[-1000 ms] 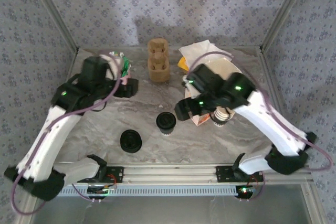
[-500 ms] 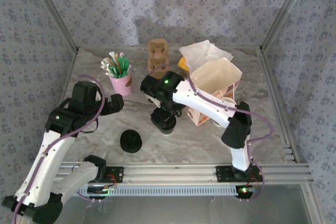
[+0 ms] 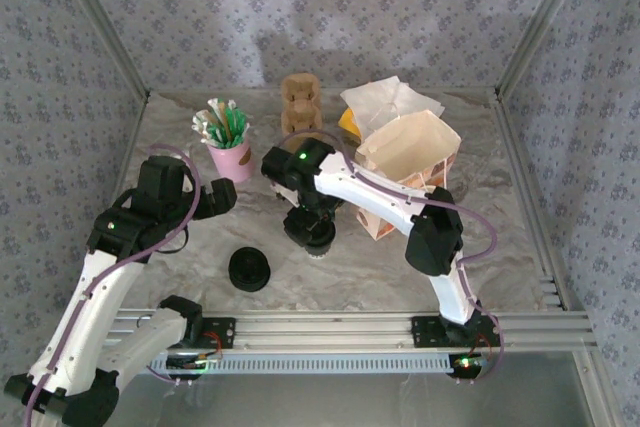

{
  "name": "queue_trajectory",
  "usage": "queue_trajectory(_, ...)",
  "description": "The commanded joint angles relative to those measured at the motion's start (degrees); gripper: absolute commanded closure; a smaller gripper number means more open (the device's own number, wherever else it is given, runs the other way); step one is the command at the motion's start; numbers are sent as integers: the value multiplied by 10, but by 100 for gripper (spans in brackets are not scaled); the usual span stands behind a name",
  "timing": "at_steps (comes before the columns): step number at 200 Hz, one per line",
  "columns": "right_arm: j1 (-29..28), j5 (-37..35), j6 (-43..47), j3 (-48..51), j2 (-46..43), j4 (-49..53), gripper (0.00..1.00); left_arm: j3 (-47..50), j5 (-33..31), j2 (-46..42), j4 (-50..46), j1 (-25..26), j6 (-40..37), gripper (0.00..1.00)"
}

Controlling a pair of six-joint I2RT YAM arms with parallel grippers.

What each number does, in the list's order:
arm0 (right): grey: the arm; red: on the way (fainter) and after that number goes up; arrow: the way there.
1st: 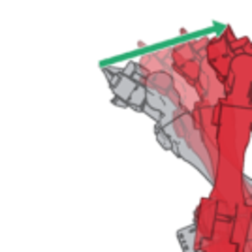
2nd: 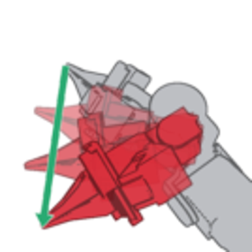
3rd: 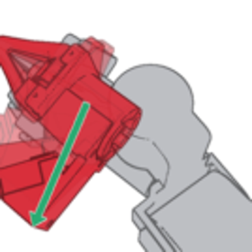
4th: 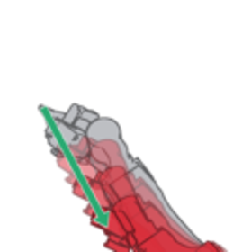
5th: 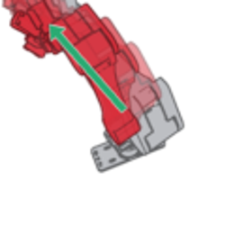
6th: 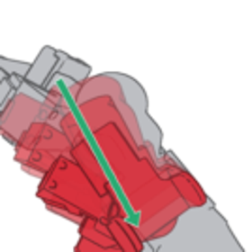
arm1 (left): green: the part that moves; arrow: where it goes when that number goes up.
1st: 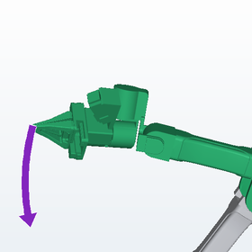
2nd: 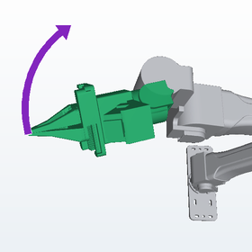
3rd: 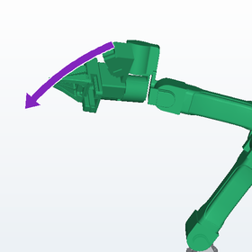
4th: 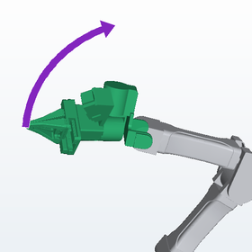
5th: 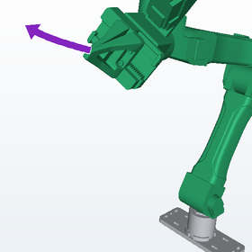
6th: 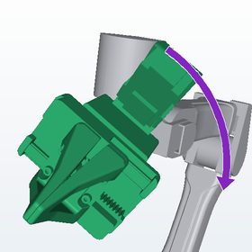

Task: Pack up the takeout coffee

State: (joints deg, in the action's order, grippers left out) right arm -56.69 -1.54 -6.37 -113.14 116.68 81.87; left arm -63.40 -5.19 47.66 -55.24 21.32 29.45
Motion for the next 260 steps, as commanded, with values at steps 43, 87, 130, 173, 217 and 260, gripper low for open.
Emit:
queue_trajectory(43, 1, 7, 10, 9, 17, -9, 11, -6, 8, 3, 15, -4, -7, 0)
queue_trajectory(87, 0, 11, 7, 19, 20, -14, 16, -8, 12, 8, 16, -4, -11, 0)
queue_trajectory(130, -3, 11, 6, 27, 20, -17, 19, -12, 15, 9, 17, -4, -10, 0)
queue_trajectory(173, -3, 11, -1, 41, 20, -25, 21, -19, 16, 12, 17, -4, -12, 0)
queue_trajectory(217, -3, 8, -14, 65, 21, -38, 23, -26, 16, 15, 16, -4, -19, 0)
queue_trajectory(260, -3, 1, -24, 89, 31, -46, 25, -27, 14, 20, 17, -4, -20, 0)
